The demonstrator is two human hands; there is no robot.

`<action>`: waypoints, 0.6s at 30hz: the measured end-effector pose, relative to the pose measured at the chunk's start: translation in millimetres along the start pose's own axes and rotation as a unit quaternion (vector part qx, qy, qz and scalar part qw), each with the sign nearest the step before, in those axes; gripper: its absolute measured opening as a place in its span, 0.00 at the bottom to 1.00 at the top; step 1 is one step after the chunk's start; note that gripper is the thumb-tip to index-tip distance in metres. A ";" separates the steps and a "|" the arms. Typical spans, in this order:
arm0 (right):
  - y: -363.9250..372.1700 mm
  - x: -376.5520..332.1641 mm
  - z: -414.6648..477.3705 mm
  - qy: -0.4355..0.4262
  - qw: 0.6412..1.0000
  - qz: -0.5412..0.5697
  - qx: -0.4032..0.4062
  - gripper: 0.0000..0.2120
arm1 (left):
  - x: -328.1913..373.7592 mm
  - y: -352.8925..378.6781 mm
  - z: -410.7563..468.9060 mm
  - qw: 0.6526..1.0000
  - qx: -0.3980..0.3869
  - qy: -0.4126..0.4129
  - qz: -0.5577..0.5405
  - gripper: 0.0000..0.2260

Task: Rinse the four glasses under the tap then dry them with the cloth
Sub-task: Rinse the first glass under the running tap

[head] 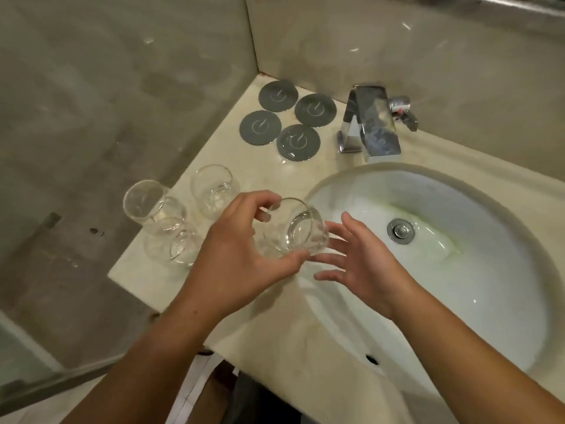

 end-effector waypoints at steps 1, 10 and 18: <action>-5.8 0.6 1.9 0.004 1.000 0.019 -0.019 0.24 | 1.8 11.4 5.0 1.000 -0.002 0.006 -0.021 0.31; -66.2 -12.1 7.9 -0.144 0.989 0.036 0.002 0.15 | -16.1 100.5 38.4 0.992 -0.084 0.042 -0.090 0.33; -74.7 -16.1 -14.3 -0.271 0.961 0.007 0.061 0.12 | 8.1 110.3 36.9 0.980 -0.109 0.163 -0.036 0.40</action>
Point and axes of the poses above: each hand's wrist, its own z-axis towards the middle knuckle, its own y-axis out of the palm, x = y × z, the point moved 8 cm from there along z, towards the middle knuckle, and after that the axes turned 9 degrees about y, right-handed, at the moved point
